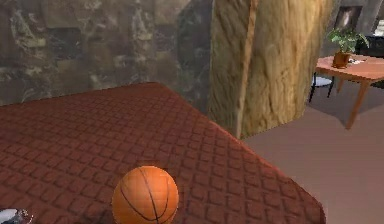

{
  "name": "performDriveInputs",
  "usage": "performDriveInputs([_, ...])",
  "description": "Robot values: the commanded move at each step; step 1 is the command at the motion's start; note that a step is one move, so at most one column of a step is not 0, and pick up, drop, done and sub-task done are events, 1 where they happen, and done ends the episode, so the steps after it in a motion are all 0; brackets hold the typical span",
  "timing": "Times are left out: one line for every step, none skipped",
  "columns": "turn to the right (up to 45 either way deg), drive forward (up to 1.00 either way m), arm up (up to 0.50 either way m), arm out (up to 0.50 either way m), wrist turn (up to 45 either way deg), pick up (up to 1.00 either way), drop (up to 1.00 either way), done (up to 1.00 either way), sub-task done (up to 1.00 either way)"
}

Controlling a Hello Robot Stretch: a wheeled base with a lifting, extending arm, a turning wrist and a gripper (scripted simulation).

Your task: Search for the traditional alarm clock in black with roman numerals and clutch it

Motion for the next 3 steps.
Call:
performDriveInputs([-45.0,0.0,0.0,0.0,0.0,0.0,0.0,0.0,0.0])
performDriveInputs([-45.0,0.0,0.0,0.0,0.0,0.0,0.0,0.0,0.0])
performDriveInputs([-45.0,0.0,0.0,0.0,0.0,0.0,0.0,0.0,0.0])
